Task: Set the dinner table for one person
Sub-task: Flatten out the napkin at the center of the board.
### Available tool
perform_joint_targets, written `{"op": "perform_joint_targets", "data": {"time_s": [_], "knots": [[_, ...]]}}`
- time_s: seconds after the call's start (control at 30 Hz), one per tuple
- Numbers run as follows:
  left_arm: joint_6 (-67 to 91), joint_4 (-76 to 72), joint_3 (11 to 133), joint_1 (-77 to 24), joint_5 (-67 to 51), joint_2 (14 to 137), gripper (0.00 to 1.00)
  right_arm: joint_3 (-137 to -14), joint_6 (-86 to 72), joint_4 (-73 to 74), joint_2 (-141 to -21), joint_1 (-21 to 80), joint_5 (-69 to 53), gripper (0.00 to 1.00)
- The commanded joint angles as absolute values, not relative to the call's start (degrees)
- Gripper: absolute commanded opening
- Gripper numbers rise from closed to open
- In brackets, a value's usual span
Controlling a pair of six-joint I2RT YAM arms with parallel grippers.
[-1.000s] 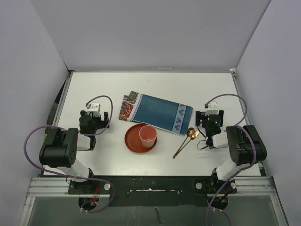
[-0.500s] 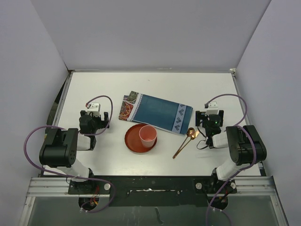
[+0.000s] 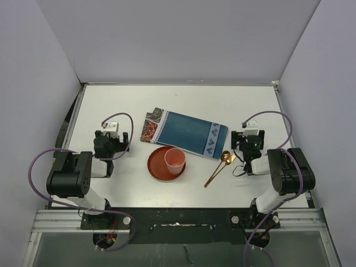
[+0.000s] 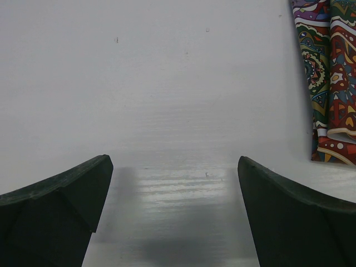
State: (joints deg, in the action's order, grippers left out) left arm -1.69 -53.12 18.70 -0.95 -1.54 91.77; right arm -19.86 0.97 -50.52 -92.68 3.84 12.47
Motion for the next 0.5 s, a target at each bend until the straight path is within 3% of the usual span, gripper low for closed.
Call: {"op": "perform_joint_targets", "data": {"time_s": [0.0,0.47], "knots": [[-1.1,-55.4,20.3,-0.5,-1.8,91.9,0.98,-21.0,0.6,-54.9,-93.1,4.2,13.9,0.98],[-1.1,-55.0,20.4,-0.4,-2.0,92.0,0.98,-21.1,0.6,-54.9,-93.2,4.2,13.8,0.98]]}}
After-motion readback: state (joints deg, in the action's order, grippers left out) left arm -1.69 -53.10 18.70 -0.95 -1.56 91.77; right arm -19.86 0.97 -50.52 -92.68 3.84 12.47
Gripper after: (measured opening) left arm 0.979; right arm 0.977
